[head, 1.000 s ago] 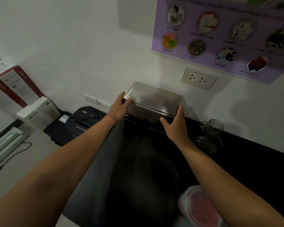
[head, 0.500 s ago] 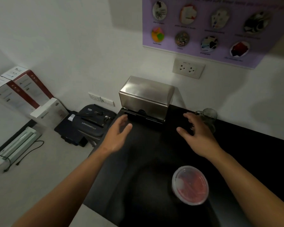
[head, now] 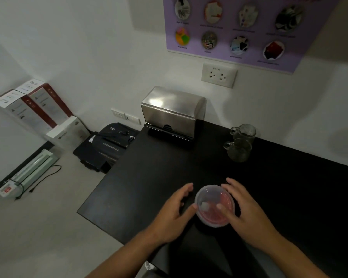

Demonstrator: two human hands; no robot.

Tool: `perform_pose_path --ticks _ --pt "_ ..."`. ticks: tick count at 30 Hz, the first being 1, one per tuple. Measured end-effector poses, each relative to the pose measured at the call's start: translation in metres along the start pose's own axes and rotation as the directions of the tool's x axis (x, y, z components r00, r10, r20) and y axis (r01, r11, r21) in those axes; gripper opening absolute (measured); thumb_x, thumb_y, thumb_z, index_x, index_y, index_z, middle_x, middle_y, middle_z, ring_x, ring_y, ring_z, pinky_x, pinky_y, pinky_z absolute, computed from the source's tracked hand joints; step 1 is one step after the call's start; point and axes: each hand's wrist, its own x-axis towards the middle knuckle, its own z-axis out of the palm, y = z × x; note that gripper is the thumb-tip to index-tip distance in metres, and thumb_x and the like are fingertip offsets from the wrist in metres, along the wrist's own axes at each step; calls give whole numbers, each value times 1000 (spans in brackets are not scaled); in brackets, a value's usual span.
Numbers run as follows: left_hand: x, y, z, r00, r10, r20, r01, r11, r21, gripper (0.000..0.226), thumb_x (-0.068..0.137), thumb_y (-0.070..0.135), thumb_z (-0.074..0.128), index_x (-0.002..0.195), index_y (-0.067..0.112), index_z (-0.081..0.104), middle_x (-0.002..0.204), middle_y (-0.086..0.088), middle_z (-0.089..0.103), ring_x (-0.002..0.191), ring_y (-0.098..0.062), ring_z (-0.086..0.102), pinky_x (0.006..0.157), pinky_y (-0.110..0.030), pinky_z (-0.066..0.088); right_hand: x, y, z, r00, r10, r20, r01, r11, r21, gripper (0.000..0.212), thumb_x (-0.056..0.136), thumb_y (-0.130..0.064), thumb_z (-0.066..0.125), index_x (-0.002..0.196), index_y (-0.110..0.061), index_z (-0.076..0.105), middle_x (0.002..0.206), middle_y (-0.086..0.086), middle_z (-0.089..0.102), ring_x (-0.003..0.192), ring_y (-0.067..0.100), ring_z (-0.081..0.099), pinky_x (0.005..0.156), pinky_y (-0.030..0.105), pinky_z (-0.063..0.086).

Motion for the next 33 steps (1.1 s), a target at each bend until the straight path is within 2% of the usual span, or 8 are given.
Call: perform_pose_path --ticks 2,6,10,14,20,27,30,33 --pt "-7 4 10 1000 15 -7 -15 1000 -8 58 95 53 62 147 54 36 151 24 50 142 6 47 119 -33 45 -10 8 4 1000 5 20 -5 1000 -4 67 91 -64 58 152 -45 38 156 -33 14 148 -5 17 119 32 27" --pt "-16 8 25 993 107 -50 -107 994 18 56 101 39 67 152 32 46 146 14 57 140 -17 55 112 -41 51 -25 16 13 999 -8 47 7 1000 19 69 93 -56 65 152 -52 30 159 -35 5 150 -8 8 118 26 21" --pt "-23 6 36 984 156 -90 -151 987 60 63 98 28 73 153 36 42 151 17 50 143 -15 51 111 -36 52 -32 15 22 995 -69 77 66 997 44 72 94 -54 65 142 -69 14 157 -45 -8 147 -22 -2 109 6 19" --pt "-20 0 41 981 174 -84 -170 984 49 67 99 20 71 156 34 38 158 20 40 149 -10 43 112 -35 52 -26 19 30 995 -76 59 73 997 40 79 95 -50 67 152 -57 12 153 -50 -14 145 -25 -6 103 -3 16" --pt "4 4 36 985 132 -115 -135 991 -18 65 101 22 70 156 35 38 154 17 50 143 -13 52 111 -39 52 -2 19 29 998 -52 46 49 997 63 83 97 -42 67 161 -41 14 170 -25 -5 156 -3 1 119 20 17" --pt "53 7 33 978 123 -168 -130 991 -28 61 103 20 65 157 26 39 150 5 57 140 -18 57 113 -47 50 44 20 23 996 -82 -23 84 988 128 81 98 -44 62 165 -30 18 172 -20 -3 154 -6 1 114 4 12" --pt "82 10 27 975 140 -173 -144 990 -12 58 103 20 65 155 25 42 145 2 61 136 -17 60 113 -49 50 67 21 17 994 -95 -48 98 992 78 77 102 -34 61 165 -29 18 175 -8 -1 157 3 1 123 20 15" --pt "107 18 19 976 140 -165 -152 986 -65 53 101 17 67 147 35 48 140 1 65 131 -14 63 113 -41 52 100 19 4 993 -91 -71 80 987 -142 73 103 -39 59 165 -24 22 176 0 5 161 19 -2 130 39 9"
